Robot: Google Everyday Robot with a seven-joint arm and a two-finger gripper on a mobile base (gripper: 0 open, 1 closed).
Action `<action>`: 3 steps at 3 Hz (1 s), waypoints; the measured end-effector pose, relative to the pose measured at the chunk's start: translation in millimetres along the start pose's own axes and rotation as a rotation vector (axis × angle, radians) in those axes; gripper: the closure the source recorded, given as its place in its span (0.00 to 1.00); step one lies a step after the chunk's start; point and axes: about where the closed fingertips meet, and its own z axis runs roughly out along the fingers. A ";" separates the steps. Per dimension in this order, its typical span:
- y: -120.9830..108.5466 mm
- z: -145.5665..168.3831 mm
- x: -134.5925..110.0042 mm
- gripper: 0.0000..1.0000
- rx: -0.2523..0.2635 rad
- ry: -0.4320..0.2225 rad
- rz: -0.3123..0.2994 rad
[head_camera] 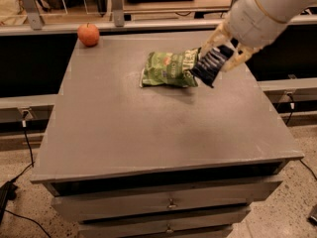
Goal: Move rxbar blueberry near apple
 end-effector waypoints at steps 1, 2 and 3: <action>-51.8 -14.2 4.8 1.00 0.040 0.009 -0.061; -103.8 26.2 4.9 1.00 0.096 -0.037 -0.091; -117.1 35.1 10.9 1.00 0.134 -0.023 -0.091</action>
Offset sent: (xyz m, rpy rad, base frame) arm 0.1464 0.1751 0.0182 0.2262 -0.1847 0.1470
